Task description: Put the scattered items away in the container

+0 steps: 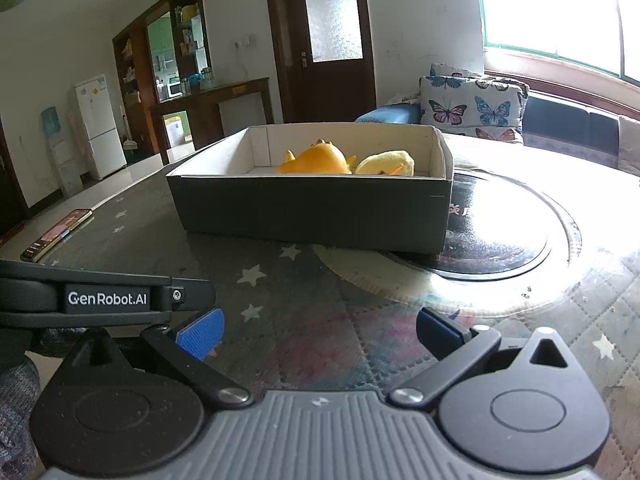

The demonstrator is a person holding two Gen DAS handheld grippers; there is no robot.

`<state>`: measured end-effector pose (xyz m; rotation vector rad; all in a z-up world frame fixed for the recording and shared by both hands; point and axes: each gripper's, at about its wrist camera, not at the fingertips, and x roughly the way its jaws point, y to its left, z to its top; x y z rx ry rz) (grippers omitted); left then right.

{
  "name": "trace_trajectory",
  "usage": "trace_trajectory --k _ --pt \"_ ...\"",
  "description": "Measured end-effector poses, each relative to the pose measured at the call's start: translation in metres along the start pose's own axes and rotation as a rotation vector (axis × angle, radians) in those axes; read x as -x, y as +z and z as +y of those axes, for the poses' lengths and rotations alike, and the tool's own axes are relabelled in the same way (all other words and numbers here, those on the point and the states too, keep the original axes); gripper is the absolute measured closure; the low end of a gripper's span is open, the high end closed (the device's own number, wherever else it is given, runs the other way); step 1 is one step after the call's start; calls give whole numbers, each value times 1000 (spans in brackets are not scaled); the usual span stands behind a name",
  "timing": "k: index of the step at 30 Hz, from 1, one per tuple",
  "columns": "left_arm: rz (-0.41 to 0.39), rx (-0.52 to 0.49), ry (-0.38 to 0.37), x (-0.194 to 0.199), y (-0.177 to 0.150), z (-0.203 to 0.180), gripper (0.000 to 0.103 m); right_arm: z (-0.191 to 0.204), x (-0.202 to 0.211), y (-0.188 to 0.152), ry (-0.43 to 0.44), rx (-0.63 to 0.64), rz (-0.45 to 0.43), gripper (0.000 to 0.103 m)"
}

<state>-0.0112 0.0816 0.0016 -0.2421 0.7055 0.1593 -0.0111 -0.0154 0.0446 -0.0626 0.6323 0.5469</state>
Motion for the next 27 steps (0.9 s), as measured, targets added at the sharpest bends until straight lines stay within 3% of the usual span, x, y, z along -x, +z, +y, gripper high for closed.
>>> trace_trajectory --k 27 --pt "-19 -22 6 0 4 -4 69 -1 -5 -2 -2 9 13 0"
